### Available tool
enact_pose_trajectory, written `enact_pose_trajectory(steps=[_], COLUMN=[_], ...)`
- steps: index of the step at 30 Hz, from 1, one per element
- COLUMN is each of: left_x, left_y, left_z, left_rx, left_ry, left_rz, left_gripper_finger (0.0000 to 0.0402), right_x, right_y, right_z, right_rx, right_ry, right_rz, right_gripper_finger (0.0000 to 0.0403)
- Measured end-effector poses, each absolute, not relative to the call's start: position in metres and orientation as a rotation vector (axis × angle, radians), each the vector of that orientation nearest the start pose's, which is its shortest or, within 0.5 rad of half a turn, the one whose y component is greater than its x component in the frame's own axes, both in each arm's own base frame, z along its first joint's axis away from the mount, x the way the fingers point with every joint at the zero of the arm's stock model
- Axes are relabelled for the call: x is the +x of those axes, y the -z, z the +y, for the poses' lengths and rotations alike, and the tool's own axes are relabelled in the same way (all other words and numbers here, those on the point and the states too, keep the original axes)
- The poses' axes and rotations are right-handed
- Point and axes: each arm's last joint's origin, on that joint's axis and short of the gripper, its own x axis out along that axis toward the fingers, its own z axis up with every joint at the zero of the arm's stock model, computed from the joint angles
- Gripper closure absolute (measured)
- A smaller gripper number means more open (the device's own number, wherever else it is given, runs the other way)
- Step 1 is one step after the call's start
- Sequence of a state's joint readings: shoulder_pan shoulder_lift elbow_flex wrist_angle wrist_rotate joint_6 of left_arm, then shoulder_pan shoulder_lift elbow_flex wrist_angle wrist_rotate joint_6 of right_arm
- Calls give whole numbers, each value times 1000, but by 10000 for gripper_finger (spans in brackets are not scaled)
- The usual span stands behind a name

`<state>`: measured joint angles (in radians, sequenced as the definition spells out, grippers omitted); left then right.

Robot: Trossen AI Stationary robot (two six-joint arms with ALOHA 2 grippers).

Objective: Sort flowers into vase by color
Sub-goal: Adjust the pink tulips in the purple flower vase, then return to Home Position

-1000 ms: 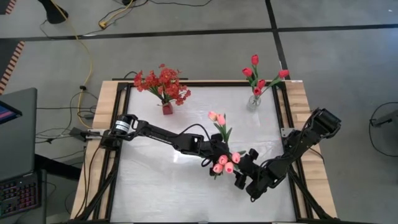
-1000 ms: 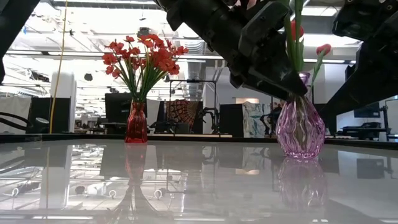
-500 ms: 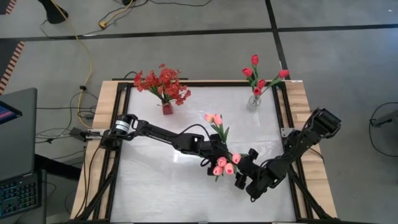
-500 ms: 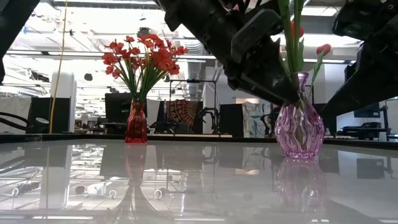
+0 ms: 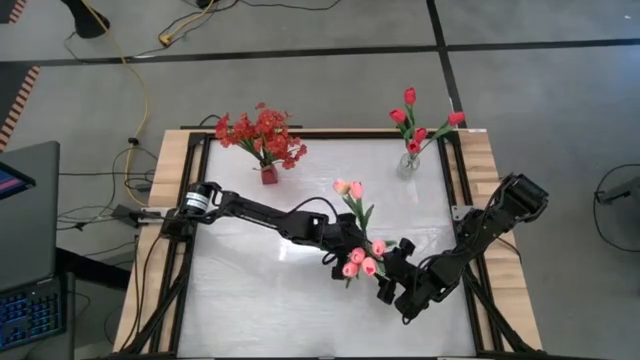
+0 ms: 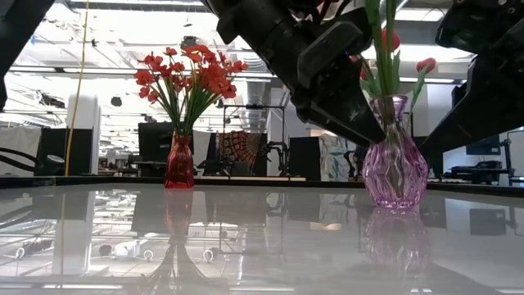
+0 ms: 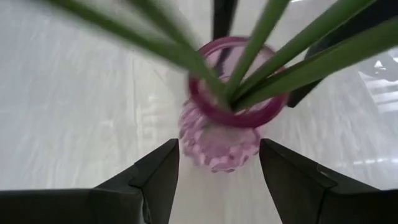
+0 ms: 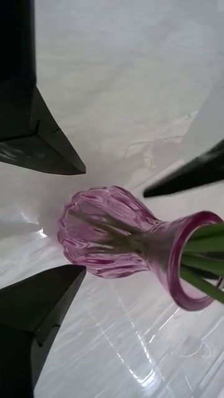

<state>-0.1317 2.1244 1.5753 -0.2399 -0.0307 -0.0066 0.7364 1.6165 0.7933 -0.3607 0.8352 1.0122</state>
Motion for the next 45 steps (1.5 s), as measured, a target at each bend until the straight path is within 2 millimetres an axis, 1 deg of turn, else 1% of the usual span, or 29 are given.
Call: enact_pose_trajectory(steps=[5, 10, 14, 17, 25, 28, 30, 36, 40, 45], left_x=[461, 456, 452, 450, 449, 444, 441, 419, 401, 377], left_y=[-190, -206, -214, -217, -216, -220, -230, -267, -293, -315], left_z=[-54, -54, -53, -52, -49, -45, -42, -39, -37, -39], left_rx=[32, 36, 44, 51, 63, 63, 60, 48, 27, -6], left_ry=[70, 74, 65, 58, 42, 34, 29, 20, 2, -28], left_rz=[795, 772, 771, 773, 791, 823, 814, 797, 790, 816], left_gripper_finger=[191, 191, 191, 191, 191, 191, 191, 191, 191, 191], right_x=[219, 219, 219, 219, 219, 219, 218, 217, 212, 201], right_y=[-148, -148, -148, -148, -148, -148, -148, -150, -159, -175], right_z=[169, 169, 169, 169, 169, 169, 169, 168, 164, 157], right_rx=[116, 117, 117, 118, 119, 118, 118, 110, 112, 153], right_ry=[467, 467, 467, 467, 467, 466, 465, 468, 461, 399], right_rz=[669, 668, 668, 668, 667, 668, 671, 678, 692, 793], right_gripper_finger=[127, 127, 127, 127, 127, 127, 127, 127, 127, 127])
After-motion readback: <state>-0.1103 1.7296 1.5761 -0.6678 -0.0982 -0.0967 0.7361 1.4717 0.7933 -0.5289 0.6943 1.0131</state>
